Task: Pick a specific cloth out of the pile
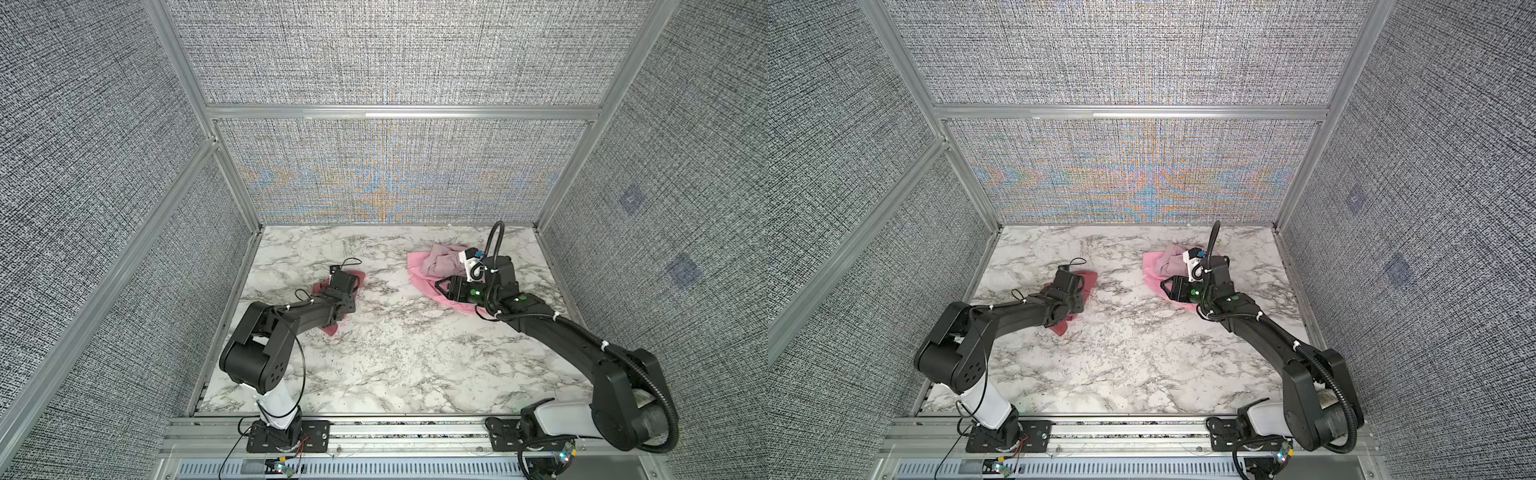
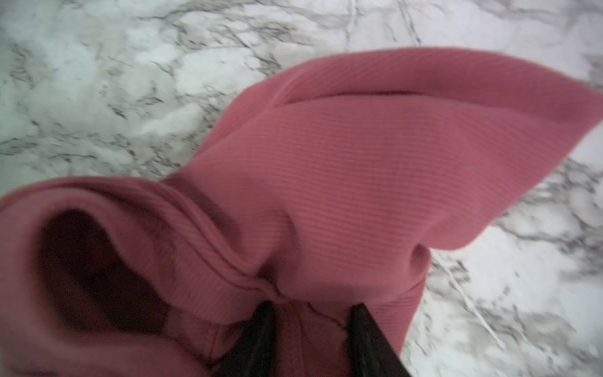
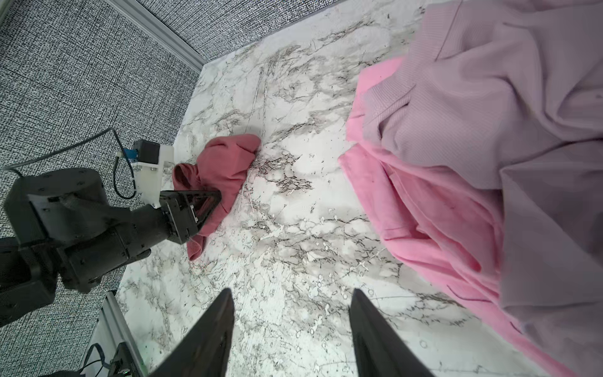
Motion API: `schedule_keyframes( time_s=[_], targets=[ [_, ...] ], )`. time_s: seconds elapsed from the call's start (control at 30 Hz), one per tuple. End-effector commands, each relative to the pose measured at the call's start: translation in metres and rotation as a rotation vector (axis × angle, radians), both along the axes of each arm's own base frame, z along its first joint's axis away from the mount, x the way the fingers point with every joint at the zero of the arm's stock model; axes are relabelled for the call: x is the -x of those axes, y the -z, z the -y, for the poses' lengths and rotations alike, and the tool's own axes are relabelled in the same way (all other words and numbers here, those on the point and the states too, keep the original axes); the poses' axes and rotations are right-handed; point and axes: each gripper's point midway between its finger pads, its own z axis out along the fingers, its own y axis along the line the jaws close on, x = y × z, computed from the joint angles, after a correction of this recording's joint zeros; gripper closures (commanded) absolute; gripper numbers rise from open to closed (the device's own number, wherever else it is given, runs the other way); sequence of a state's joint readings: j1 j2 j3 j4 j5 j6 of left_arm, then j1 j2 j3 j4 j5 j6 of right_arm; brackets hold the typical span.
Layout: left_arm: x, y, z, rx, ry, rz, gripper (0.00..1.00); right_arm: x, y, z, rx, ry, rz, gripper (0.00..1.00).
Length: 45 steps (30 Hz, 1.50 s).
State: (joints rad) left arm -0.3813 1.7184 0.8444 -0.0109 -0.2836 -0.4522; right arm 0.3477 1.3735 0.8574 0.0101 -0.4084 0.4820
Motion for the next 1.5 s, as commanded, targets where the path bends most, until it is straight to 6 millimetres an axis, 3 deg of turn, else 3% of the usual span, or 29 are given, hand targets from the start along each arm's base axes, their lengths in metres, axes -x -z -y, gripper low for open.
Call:
schedule_keyframes(
  time_s=[0.0,0.27,0.3,0.6,0.87,1.07,1.17,1.3,1.47],
  targets=[
    [-0.008,0.0,-0.016,0.021,-0.02,0.0,0.58,-0.005,-0.002,-0.001,0.006,-0.001,0.006,0.42],
    [-0.053,-0.01,-0.072,0.042,-0.121,0.024,0.58,-0.017,0.005,-0.01,-0.016,-0.01,-0.021,0.42],
    [-0.058,-0.009,-0.077,0.078,-0.133,0.021,0.58,-0.023,-0.005,-0.013,-0.029,-0.014,-0.002,0.42],
    [-0.08,0.004,-0.101,0.218,-0.176,-0.013,0.58,-0.029,-0.007,-0.015,-0.032,-0.01,-0.005,0.42],
    [-0.085,-0.011,-0.119,0.237,-0.208,0.023,0.58,-0.031,-0.011,-0.017,-0.047,-0.009,-0.004,0.42],
    [-0.077,-0.033,-0.114,0.264,-0.187,0.061,0.59,-0.026,-0.022,-0.012,-0.037,0.001,0.023,0.42],
    [-0.068,-0.054,-0.105,0.298,-0.153,0.103,0.59,-0.022,-0.031,-0.002,0.001,0.025,0.058,0.42],
    [-0.05,-0.088,-0.087,0.291,-0.094,0.195,0.59,-0.018,-0.041,0.017,0.076,0.078,0.121,0.41],
    [-0.022,-0.131,-0.063,0.243,-0.019,0.355,0.57,-0.021,-0.05,0.056,0.193,0.191,0.174,0.42]
  ],
)
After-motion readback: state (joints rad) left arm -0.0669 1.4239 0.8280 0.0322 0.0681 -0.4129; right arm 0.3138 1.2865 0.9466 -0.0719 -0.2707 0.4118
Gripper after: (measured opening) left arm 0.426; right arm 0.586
